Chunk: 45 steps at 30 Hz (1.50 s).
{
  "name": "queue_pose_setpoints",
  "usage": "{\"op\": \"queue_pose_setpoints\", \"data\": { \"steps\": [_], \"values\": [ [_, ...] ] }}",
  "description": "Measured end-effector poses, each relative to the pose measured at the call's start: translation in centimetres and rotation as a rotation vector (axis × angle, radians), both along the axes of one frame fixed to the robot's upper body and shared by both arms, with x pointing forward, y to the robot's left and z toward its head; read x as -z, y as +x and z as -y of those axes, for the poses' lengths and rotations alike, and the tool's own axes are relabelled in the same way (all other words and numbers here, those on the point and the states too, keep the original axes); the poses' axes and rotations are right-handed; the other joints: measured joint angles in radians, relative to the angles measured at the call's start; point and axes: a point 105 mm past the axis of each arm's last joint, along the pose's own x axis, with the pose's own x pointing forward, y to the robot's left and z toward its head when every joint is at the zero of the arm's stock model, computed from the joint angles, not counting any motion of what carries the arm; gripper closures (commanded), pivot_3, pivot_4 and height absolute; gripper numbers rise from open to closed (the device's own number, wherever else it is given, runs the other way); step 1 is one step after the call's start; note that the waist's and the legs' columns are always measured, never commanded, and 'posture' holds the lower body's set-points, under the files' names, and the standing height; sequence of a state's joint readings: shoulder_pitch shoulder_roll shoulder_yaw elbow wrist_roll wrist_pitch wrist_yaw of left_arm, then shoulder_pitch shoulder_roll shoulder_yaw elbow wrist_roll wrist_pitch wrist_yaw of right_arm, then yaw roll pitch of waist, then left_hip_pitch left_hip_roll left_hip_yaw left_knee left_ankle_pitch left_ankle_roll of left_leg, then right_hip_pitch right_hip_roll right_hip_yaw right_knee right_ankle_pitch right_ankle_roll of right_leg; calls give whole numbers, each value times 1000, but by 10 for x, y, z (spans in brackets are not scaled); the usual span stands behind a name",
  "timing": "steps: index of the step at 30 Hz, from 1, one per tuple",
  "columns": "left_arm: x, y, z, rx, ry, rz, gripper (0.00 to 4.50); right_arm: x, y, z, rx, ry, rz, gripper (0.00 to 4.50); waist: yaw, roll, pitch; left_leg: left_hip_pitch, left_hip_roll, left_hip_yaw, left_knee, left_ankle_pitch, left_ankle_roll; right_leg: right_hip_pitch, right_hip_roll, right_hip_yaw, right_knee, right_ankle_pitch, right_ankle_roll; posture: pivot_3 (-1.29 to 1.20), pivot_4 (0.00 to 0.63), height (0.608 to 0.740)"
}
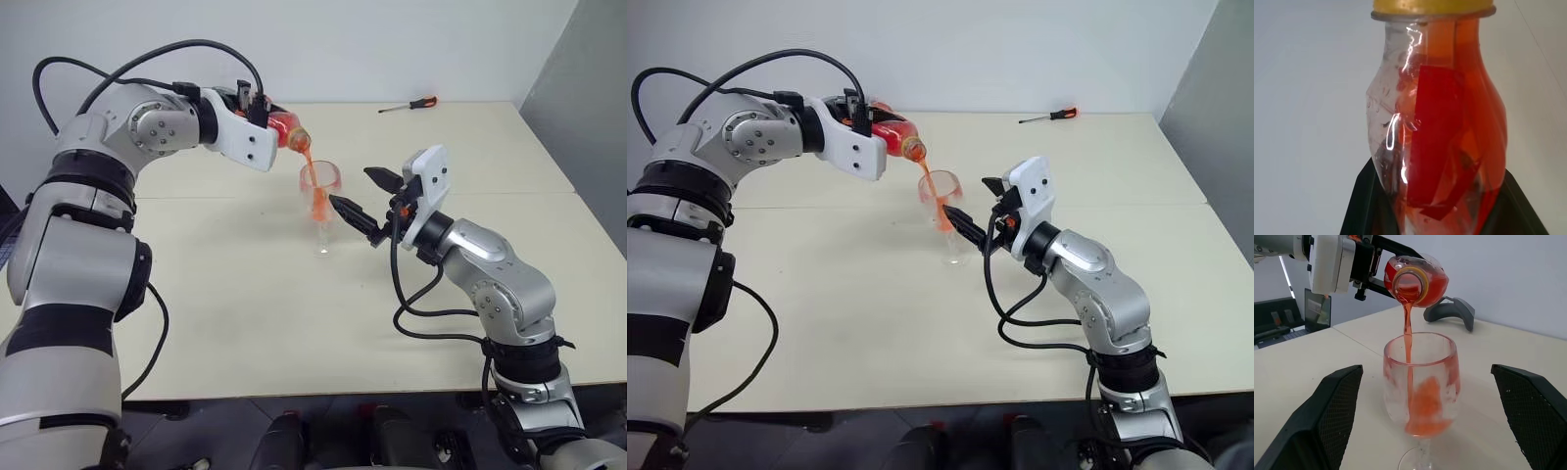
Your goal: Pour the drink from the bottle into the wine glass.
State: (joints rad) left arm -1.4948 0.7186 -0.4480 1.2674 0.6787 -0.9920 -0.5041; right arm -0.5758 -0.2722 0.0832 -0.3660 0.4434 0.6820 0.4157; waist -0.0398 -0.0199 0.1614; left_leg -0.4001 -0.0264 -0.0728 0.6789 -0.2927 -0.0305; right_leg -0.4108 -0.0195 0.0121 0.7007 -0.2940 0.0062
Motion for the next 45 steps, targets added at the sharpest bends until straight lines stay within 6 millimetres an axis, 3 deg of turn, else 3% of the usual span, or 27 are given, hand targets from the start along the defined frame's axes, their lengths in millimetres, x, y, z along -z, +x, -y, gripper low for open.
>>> {"op": "queue_pose_setpoints", "data": {
  "steps": [45],
  "values": [
    [-5,0,-6,-15,76,37,3367,0,-2,-7,-21,-5,18,0,-2,0,0,0,0,0,0,0,0,-1,0,0,1,0,0,0,150,740]
  ]
}}
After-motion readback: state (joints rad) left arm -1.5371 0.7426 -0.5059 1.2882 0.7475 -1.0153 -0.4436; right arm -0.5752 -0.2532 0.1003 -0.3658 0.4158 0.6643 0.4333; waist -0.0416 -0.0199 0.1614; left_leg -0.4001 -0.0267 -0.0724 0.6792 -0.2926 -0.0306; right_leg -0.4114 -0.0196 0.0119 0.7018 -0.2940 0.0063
